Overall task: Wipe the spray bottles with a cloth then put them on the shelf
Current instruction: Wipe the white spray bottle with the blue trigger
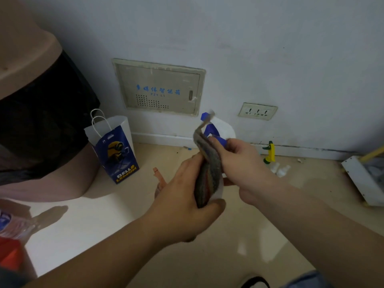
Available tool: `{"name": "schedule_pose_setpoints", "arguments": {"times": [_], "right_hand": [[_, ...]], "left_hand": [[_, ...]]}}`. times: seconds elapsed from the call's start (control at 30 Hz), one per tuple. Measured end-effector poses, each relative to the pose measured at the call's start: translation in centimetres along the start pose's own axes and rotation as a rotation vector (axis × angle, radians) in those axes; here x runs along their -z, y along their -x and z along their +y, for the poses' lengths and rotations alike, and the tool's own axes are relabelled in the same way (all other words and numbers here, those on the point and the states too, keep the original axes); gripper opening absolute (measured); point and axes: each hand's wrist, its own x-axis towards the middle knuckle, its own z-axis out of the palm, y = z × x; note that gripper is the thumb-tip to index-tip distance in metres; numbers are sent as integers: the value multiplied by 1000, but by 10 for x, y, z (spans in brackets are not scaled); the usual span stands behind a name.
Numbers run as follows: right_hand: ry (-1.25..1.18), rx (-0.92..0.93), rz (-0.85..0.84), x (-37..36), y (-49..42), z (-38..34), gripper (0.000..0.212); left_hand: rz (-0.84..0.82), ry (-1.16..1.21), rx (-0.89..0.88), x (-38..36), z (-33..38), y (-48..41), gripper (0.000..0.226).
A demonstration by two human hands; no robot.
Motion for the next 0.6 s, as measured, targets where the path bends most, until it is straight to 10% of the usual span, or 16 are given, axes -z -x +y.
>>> {"name": "schedule_pose_setpoints", "arguments": {"times": [0.4,0.6], "right_hand": [[-67,-53,-490,26,2,-10,30],[-71,3,-372,19,2,-10,25]], "left_hand": [[-187,509,329,24,-6,-2,55],[-117,631,477,33,2,-2,46]]}}
